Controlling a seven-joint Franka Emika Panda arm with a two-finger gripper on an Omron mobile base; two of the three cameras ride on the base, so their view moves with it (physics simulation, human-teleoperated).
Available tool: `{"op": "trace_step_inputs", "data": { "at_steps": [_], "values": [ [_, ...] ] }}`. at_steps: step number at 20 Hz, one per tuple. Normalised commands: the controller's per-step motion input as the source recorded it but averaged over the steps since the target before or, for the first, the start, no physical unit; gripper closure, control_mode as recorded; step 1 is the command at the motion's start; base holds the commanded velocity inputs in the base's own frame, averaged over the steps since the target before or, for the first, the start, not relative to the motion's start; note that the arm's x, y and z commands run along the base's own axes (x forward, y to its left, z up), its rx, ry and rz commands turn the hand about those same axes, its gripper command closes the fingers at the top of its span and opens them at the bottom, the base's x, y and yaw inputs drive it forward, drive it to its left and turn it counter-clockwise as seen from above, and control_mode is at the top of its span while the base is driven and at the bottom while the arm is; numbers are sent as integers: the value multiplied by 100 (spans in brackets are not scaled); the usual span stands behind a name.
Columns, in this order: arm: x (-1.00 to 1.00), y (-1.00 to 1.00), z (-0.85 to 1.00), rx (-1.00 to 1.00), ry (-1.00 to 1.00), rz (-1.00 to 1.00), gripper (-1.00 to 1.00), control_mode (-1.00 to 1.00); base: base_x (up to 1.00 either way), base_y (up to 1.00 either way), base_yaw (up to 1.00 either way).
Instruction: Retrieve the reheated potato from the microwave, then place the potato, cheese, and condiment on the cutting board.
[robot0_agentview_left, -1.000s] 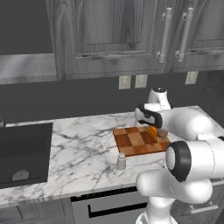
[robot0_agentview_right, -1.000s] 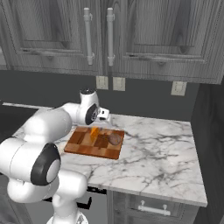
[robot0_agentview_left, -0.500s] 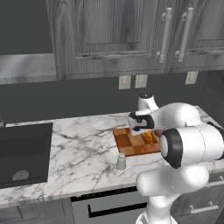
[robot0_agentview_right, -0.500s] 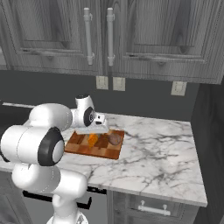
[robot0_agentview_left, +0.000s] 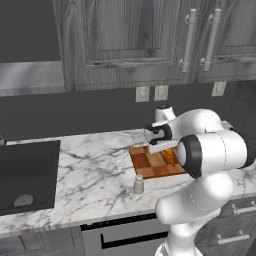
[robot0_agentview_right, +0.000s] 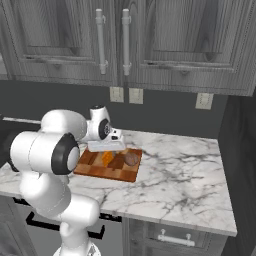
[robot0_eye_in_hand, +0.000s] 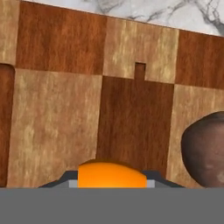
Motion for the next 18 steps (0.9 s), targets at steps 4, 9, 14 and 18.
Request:
{"op": "trace_step_inputs", "data": {
  "at_steps": [4, 9, 14, 18],
  "values": [
    [1, -7, -22, 0, 0, 0, 100, -100, 0, 0, 0],
    [0, -6, -24, 1, -4, 0, 100, -100, 0, 0, 0],
    [2, -2, -16, 6, -5, 1, 100, -100, 0, 0, 0],
    [7, 0, -17, 7, -5, 3, 100, -100, 0, 0, 0]
  ]
}}
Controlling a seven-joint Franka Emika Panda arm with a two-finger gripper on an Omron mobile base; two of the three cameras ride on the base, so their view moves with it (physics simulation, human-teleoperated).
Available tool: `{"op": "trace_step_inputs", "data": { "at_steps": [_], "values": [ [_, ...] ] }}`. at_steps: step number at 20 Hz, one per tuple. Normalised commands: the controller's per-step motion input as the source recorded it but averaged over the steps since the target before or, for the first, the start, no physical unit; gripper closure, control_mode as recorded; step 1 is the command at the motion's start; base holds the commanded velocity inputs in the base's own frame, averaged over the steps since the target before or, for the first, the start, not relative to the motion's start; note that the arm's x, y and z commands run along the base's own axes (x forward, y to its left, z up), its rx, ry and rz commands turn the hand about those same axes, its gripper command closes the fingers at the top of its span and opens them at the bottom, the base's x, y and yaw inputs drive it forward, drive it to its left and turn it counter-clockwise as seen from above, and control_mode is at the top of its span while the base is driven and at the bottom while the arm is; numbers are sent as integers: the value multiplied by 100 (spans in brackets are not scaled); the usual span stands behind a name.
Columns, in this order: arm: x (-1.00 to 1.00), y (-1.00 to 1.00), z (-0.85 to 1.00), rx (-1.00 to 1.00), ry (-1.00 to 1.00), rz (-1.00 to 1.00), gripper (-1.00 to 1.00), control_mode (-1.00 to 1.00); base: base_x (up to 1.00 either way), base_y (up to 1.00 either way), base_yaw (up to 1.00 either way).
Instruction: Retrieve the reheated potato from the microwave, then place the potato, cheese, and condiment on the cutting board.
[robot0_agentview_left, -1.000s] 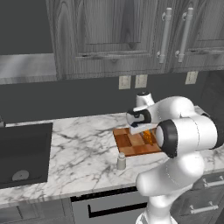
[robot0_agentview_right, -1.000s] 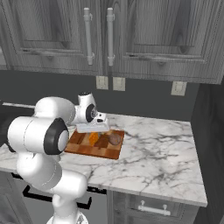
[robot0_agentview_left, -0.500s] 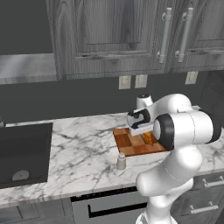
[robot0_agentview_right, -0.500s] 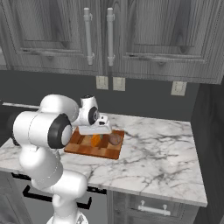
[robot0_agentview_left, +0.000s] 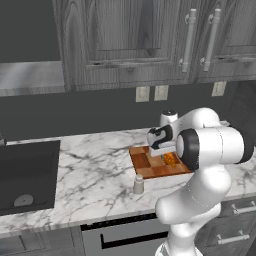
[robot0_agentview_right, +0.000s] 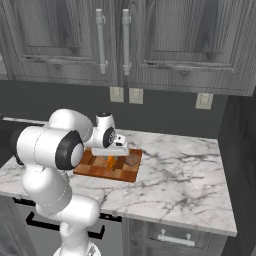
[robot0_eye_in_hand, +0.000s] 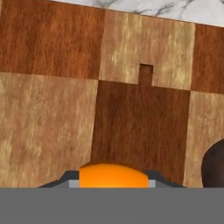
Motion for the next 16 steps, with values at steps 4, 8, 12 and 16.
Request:
{"op": "trace_step_inputs", "data": {
  "at_steps": [4, 8, 12, 16],
  "values": [
    [15, -1, -13, 6, -7, 3, 100, -100, 0, 0, 0],
    [14, 0, -12, 5, -9, 1, 100, -100, 0, 0, 0],
    [16, 0, -8, 4, -10, 0, 100, -100, 0, 0, 0],
    [18, 3, -9, 4, -10, 0, 100, -100, 0, 0, 0]
  ]
}}
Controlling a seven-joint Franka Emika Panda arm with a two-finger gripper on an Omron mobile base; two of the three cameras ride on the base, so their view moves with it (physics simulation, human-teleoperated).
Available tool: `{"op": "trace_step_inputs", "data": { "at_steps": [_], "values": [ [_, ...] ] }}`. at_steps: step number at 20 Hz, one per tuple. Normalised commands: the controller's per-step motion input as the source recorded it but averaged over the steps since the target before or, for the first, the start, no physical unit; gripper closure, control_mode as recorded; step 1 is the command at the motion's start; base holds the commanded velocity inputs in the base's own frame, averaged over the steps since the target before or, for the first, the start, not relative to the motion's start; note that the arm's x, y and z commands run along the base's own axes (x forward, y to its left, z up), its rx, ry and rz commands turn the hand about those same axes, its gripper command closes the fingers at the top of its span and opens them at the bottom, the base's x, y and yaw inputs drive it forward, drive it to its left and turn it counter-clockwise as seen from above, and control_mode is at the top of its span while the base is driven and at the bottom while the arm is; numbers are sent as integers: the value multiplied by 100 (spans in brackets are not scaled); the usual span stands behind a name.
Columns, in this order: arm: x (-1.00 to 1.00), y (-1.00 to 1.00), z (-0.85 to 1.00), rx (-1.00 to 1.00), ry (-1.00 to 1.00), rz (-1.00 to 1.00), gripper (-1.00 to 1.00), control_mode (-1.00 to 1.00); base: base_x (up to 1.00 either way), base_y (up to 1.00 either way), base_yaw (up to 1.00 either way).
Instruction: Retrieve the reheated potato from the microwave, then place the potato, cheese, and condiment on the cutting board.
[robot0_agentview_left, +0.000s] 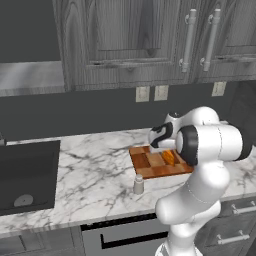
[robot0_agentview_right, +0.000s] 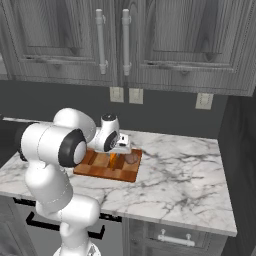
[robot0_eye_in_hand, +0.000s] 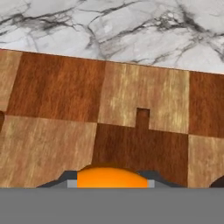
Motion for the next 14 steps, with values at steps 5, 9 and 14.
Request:
{"op": "trace_step_inputs", "data": {
  "at_steps": [5, 9, 14],
  "values": [
    [0, 15, -18, 2, -7, 0, 100, -100, 0, 0, 0],
    [-18, 20, -27, 0, -1, 0, -100, -100, 0, 0, 0],
    [-4, 4, -20, 0, 0, 0, -100, -100, 0, 0, 0]
  ]
}}
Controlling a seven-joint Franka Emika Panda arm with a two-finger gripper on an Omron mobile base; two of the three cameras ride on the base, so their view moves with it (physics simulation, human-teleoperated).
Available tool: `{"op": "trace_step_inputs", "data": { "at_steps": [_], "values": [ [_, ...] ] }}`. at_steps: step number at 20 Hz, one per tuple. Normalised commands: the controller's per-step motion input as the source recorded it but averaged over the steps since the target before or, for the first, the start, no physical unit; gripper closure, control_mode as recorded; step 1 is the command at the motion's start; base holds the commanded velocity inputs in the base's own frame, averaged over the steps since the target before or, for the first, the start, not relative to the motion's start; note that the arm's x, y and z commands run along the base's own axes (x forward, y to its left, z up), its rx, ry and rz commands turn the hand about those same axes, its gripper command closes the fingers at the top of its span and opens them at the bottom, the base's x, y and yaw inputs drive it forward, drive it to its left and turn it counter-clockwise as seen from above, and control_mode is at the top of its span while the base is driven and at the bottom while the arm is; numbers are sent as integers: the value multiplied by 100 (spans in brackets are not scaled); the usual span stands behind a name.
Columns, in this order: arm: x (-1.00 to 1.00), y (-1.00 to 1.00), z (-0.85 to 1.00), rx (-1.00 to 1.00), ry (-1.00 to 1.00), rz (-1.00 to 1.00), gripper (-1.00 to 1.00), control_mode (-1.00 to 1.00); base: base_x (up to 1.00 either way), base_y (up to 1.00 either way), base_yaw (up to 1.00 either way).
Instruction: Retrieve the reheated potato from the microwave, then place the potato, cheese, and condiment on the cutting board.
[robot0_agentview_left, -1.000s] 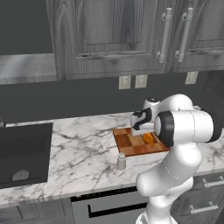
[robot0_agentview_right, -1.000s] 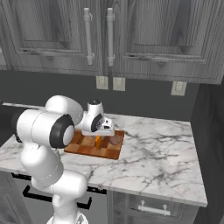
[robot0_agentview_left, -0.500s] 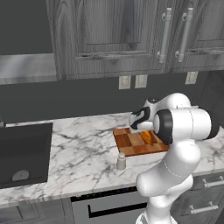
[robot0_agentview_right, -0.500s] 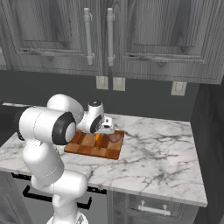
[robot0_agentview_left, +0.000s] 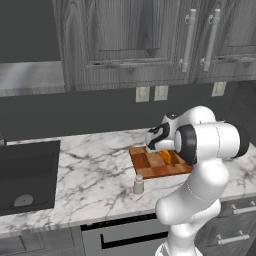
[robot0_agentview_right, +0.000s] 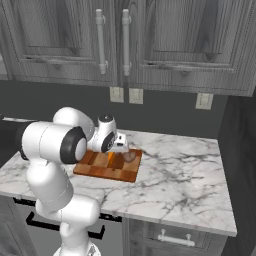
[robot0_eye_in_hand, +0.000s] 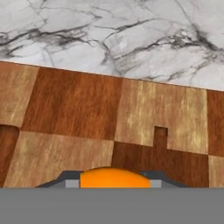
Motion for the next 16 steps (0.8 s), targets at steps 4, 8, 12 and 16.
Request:
{"op": "trace_step_inputs", "data": {
  "at_steps": [4, 8, 12, 16],
  "values": [
    [-2, -1, -8, 0, 0, 0, -100, -100, 0, 0, 0],
    [-24, 0, 3, 1, -1, 0, -100, -100, 0, 0, 0],
    [-25, 1, 18, 0, -3, 0, -100, -100, 0, 0, 0],
    [-18, 0, 32, 0, -4, 0, -100, -100, 0, 0, 0]
  ]
}}
